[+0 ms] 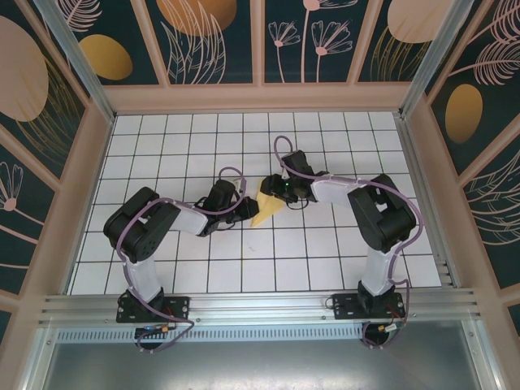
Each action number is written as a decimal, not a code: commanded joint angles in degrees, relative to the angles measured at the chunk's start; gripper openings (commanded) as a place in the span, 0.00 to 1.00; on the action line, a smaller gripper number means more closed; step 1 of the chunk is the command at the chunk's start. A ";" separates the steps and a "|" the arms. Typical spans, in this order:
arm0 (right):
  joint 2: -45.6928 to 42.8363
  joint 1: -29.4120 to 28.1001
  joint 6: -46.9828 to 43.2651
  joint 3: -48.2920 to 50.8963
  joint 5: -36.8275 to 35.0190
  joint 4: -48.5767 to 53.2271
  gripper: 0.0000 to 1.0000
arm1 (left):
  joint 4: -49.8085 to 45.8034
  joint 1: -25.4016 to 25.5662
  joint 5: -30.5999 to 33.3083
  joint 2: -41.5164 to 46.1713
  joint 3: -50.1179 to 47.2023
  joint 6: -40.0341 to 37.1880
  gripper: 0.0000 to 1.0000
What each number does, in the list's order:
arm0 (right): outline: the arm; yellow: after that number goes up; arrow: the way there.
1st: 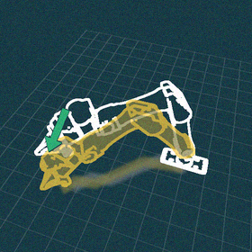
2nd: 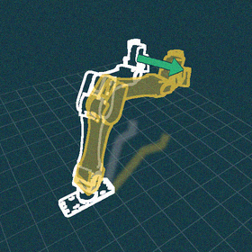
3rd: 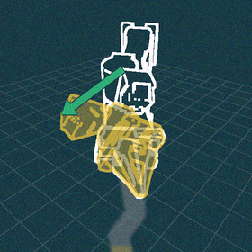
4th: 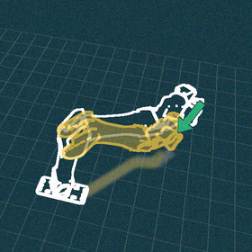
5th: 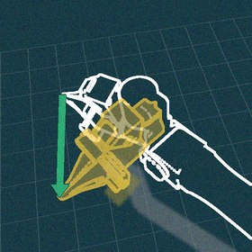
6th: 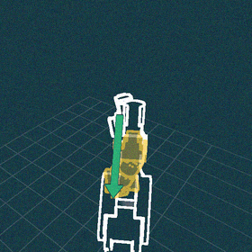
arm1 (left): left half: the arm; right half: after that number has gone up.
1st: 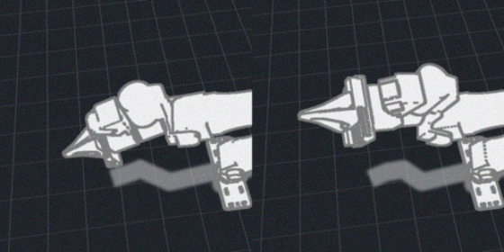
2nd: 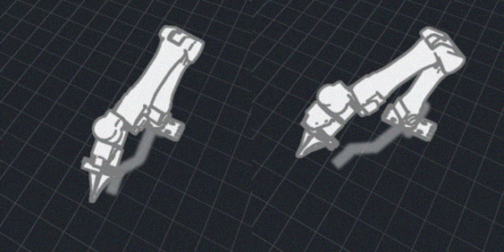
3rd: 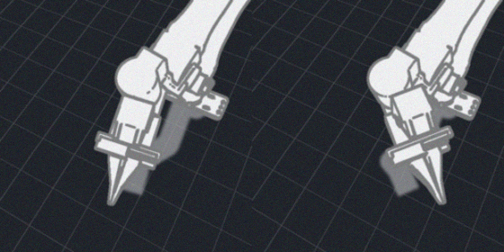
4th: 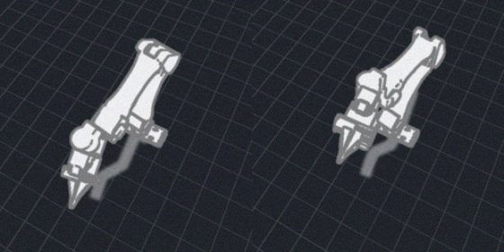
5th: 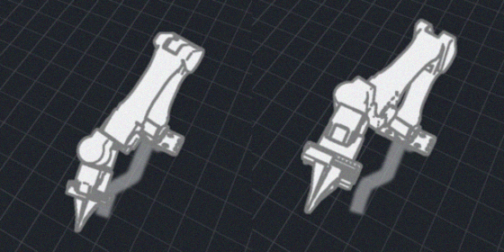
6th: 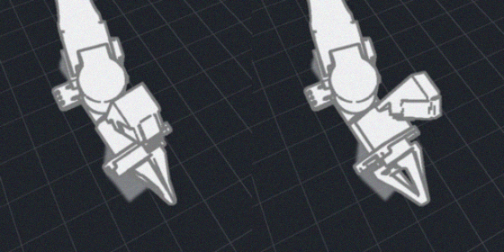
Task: Fold a paper plane with a square sheet of paper (pick it up from the middle)
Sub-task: Fourth fold the wing at the center of the table.
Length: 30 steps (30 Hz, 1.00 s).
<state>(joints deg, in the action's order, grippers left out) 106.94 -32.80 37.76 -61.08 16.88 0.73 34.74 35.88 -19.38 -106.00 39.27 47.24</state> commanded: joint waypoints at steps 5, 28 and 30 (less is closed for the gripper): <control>2.56 -0.94 -1.54 -2.43 -3.68 5.01 0.55 | -0.64 -0.33 -0.69 -0.09 0.28 -0.49 0.11; 7.85 -1.42 0.56 -3.43 -8.67 9.65 0.45 | -13.18 -1.03 5.25 10.77 1.02 -5.95 0.46; 7.86 -1.43 0.41 -3.27 -8.55 9.70 0.45 | -13.60 -0.99 5.78 11.65 1.21 -6.29 0.46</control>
<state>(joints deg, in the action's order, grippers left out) 110.80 -33.87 37.85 -65.01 11.73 6.15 25.12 35.14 -15.79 -95.96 39.33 43.22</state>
